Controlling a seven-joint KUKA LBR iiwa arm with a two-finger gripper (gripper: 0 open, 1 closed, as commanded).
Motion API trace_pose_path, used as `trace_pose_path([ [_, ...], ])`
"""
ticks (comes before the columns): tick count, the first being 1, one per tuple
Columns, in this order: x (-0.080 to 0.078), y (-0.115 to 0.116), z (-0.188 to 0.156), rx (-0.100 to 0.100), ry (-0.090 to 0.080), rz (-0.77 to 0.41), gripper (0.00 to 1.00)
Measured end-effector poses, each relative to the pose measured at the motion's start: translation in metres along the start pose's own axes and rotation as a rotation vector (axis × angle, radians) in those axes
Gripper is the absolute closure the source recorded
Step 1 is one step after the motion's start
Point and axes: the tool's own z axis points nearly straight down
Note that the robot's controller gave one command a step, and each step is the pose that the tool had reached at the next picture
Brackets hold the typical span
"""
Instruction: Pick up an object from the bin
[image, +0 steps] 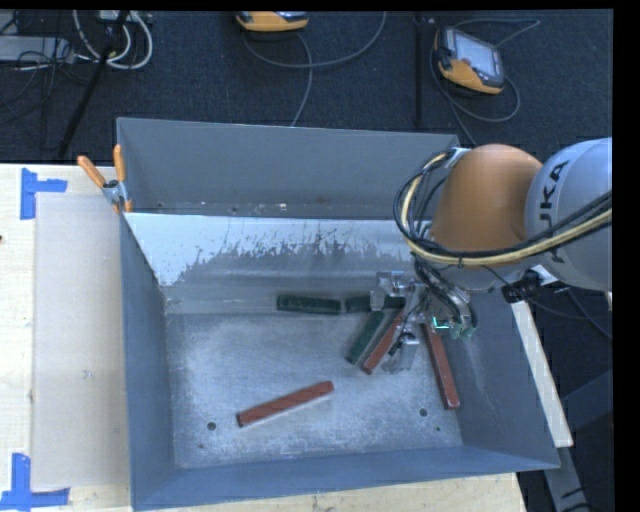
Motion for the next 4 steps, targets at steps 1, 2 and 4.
trace_pose_path([
  [1,0.020,-0.021,0.090,-0.001,-0.009,0.062,0.00],
  [2,0.061,0.045,0.065,-0.002,-0.005,-0.042,0.00],
  [4,0.068,0.102,0.088,0.001,-0.006,-0.186,1.00],
])
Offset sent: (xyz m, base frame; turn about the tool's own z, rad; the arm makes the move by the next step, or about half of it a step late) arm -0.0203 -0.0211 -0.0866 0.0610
